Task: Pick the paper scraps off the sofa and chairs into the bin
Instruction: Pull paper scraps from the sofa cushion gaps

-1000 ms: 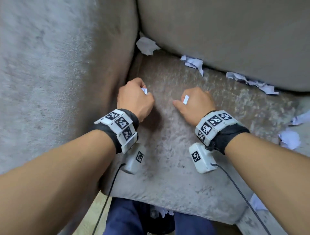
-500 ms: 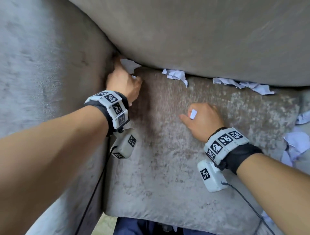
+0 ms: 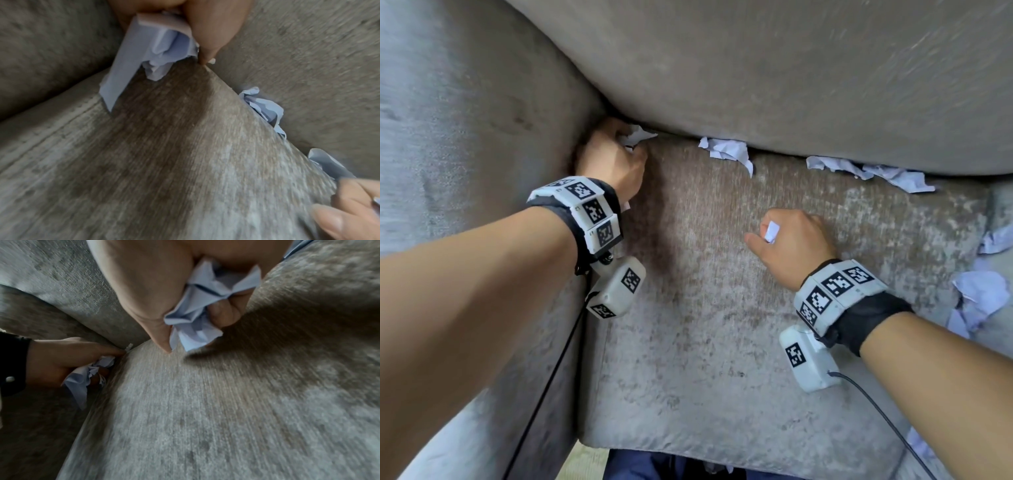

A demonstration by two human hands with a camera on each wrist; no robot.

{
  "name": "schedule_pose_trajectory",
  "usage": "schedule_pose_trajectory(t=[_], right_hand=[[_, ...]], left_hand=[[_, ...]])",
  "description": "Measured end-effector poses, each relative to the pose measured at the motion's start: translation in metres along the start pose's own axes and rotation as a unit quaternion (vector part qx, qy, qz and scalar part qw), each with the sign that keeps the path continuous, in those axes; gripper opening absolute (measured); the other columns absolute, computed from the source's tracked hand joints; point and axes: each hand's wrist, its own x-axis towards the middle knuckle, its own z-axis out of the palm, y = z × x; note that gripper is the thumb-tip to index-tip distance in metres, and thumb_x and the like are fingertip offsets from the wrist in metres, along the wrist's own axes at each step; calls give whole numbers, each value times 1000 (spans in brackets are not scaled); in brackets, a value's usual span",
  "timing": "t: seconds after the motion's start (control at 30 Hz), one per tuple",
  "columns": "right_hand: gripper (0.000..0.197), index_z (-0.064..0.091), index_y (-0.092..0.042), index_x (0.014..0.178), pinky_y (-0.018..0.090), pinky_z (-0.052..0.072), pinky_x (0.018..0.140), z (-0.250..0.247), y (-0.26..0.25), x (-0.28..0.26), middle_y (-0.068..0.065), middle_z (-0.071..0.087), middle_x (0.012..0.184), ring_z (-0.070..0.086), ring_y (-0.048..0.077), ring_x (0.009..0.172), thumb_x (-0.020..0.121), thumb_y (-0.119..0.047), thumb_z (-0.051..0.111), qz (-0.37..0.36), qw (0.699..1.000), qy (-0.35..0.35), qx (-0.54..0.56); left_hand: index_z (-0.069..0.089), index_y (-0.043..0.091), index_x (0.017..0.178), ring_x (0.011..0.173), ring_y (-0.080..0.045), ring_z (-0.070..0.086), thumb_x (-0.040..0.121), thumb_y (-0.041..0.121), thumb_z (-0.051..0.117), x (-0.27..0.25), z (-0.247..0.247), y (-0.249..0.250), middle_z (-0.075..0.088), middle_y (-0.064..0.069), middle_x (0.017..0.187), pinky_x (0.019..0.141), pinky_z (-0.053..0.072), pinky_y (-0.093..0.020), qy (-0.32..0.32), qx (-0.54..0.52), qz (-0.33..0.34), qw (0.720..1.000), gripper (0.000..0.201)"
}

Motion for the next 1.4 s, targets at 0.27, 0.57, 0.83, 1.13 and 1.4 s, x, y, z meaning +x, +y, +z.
schedule_pose_trajectory(t=[0.27, 0.57, 0.83, 1.13, 1.4], right_hand=[[35, 46, -24, 61, 35, 49, 75, 6, 4, 0, -3, 55, 66, 56, 28, 78, 86, -41, 65, -6, 1000, 10, 12], [38, 43, -23, 58, 36, 50, 77, 8, 3, 1, -6, 50, 60, 54, 27, 73, 85, -40, 64, -3, 1000, 21, 19], [40, 50, -12, 60, 30, 44, 58, -5, -16, 7, 0, 50, 54, 50, 24, 61, 89, -39, 58, 3, 999, 36, 19], [17, 58, -18, 98, 37, 48, 68, -10, -55, 29, -5, 56, 75, 60, 31, 82, 92, -17, 42, 10, 999, 52, 2], [55, 42, -30, 137, 31, 39, 71, 1, -73, 35, -3, 60, 88, 57, 34, 92, 87, -10, 48, 10, 997, 65, -28]], left_hand=[[63, 18, 87, 46, -12, 52, 93, 29, 52, -4, -3, 5, 55, 7, 60, 30, 34, -12, 3, 8, -12, 1000, 17], [66, 11, 72, 64, -21, 71, 87, 47, 58, -30, -8, 6, 71, 4, 66, 39, 56, -42, -50, -19, -72, 996, 40], [52, 18, 61, 63, -3, 71, 90, 32, 65, -58, -8, 6, 69, 11, 68, 37, 49, -34, -57, -84, -113, 988, 34], [55, 17, 76, 63, -18, 65, 75, 14, 56, -95, -17, -4, 64, 0, 66, 40, 47, -26, -96, -98, -50, 989, 4], [63, 14, 75, 36, -1, 56, 79, 11, 56, -110, -24, -31, 61, 3, 56, 37, 49, -29, -111, -153, -72, 979, 9]])
